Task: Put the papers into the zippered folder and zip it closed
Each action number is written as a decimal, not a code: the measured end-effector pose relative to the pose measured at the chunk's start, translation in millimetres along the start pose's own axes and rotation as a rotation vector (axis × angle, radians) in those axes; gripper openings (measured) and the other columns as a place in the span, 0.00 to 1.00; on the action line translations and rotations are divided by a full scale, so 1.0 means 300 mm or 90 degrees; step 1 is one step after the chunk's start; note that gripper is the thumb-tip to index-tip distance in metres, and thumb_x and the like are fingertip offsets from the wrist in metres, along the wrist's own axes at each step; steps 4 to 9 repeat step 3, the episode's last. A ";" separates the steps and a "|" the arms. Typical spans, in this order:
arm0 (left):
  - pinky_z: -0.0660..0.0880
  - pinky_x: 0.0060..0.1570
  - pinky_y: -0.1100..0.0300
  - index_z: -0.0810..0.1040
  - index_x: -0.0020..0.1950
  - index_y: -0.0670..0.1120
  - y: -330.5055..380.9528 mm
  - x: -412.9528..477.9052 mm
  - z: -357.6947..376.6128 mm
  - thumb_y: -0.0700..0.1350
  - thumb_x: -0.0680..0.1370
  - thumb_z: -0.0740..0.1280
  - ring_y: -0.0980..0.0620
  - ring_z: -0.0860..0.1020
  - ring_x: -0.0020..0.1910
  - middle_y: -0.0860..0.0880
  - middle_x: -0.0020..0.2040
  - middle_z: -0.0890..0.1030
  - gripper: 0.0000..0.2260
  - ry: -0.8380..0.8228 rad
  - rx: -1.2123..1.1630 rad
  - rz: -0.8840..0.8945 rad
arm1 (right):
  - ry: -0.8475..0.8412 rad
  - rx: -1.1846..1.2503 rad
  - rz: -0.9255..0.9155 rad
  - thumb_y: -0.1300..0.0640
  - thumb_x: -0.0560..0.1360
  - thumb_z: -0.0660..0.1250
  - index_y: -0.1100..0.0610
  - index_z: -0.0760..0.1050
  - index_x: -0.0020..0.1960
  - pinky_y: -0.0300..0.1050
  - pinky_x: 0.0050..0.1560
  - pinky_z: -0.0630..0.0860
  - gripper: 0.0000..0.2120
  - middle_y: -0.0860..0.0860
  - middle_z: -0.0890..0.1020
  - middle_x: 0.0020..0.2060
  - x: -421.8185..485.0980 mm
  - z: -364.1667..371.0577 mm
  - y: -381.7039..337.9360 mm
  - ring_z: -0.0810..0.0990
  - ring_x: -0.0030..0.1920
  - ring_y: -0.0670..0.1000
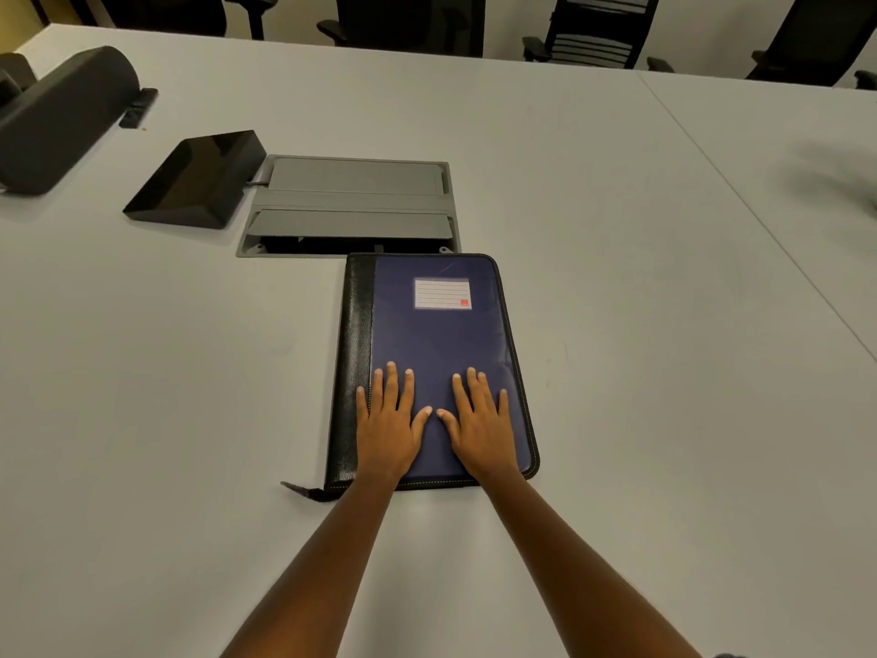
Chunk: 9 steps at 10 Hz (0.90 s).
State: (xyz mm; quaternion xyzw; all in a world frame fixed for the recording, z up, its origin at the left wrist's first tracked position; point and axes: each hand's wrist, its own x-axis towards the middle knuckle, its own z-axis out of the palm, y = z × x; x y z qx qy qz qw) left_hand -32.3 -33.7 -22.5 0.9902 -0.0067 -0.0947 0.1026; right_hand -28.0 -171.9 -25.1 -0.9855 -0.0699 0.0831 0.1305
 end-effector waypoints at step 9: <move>0.43 0.75 0.47 0.40 0.75 0.47 0.001 -0.002 -0.010 0.59 0.80 0.47 0.43 0.43 0.76 0.43 0.77 0.43 0.30 0.024 0.011 0.005 | -0.007 0.008 -0.003 0.44 0.79 0.47 0.54 0.44 0.74 0.56 0.74 0.42 0.28 0.56 0.48 0.76 -0.002 -0.021 -0.010 0.44 0.75 0.55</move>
